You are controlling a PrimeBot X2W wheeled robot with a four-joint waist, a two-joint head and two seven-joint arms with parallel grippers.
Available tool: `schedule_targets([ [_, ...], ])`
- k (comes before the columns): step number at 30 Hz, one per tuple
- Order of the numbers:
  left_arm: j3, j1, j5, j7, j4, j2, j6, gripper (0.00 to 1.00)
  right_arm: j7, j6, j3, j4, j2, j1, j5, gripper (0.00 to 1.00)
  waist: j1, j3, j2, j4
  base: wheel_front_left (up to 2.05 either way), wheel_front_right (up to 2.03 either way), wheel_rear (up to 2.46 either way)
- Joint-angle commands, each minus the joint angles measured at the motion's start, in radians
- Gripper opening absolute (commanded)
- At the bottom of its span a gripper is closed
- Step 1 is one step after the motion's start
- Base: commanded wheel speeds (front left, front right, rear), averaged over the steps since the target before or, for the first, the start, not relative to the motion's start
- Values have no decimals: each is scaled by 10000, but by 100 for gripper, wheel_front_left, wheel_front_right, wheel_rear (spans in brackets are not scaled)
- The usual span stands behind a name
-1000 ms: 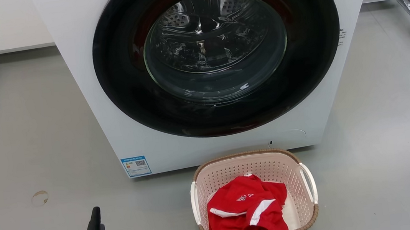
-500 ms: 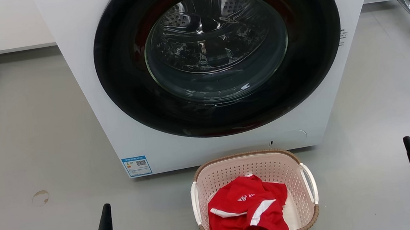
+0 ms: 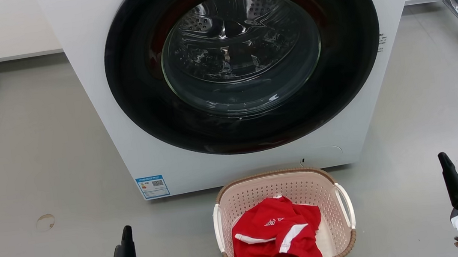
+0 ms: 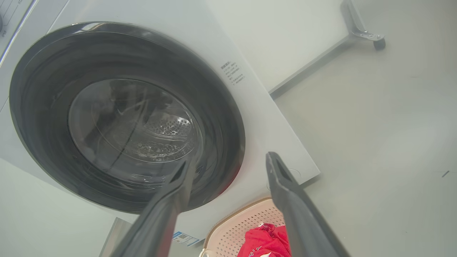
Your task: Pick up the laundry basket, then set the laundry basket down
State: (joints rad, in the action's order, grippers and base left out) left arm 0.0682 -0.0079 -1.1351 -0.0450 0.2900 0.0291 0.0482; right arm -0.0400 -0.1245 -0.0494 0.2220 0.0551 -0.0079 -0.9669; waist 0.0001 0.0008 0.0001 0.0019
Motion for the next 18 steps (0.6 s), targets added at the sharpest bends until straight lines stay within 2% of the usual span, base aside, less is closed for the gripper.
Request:
schedule_targets([
  [1, -38, -528, 312, -111, -299, 108, -45, 100, -167, -30, -113, -303, 333, -249, 337, 100, -1, -4, -1, 3, 0, 0, 0],
  [18, 279, -539, 2009, -582, -220, 132, -150, 100, -637, -38, -655, -348, 481, -129, 2228, 100, -1, -159, -1, 3, 0, 0, 0],
])
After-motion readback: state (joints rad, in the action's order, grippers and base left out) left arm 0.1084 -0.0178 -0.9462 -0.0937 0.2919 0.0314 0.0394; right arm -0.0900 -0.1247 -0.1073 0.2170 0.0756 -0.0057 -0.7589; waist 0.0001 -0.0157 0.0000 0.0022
